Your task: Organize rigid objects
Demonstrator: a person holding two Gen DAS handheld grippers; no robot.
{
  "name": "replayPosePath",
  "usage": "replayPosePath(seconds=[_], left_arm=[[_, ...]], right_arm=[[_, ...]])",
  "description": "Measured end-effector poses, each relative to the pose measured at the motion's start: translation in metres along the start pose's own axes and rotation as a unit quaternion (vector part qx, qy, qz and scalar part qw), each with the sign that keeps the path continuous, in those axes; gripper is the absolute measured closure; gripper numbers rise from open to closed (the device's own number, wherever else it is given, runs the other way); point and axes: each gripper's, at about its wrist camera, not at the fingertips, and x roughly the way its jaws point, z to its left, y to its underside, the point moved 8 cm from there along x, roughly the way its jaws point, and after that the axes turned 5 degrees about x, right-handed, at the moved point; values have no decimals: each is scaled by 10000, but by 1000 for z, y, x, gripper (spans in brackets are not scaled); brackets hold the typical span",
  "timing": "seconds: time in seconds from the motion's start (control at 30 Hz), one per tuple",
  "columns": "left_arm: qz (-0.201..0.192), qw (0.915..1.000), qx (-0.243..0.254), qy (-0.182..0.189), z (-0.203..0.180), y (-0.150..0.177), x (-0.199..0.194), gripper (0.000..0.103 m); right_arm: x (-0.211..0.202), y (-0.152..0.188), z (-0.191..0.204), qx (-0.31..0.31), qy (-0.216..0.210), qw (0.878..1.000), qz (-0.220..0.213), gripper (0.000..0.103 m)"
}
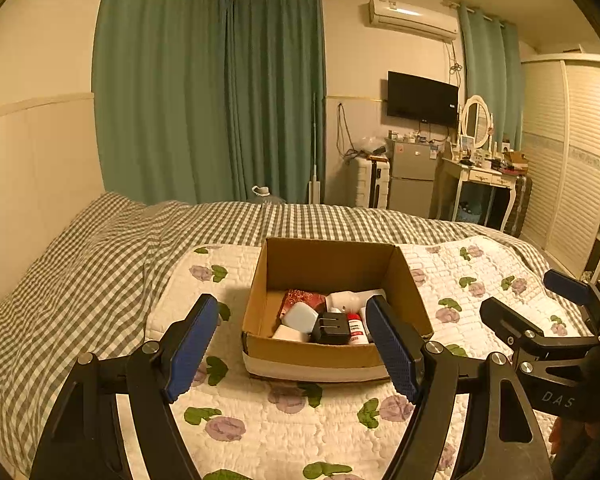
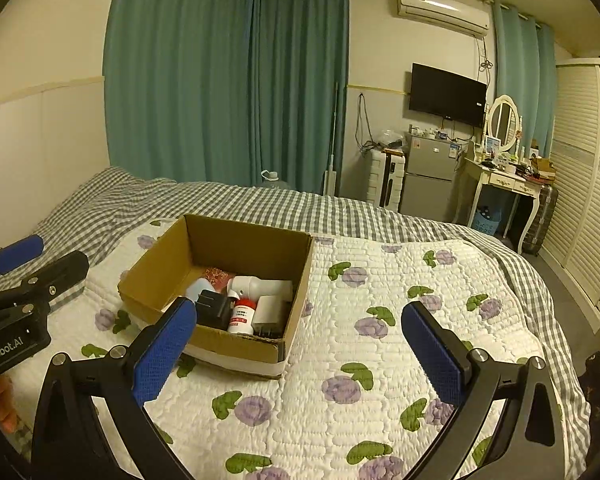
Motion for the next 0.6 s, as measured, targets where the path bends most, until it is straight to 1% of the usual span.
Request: replayPosePath(seconds=[0.23,0.6], left_arm=[[-48,10000,-41,-7,1,0,-3,24],[19,10000,-21,13,0,4,-1,24]], right_arm=[[-3,-3,0,16,22,10000,-29,0],[-2,-3,-2,46,46,10000,-34,0]])
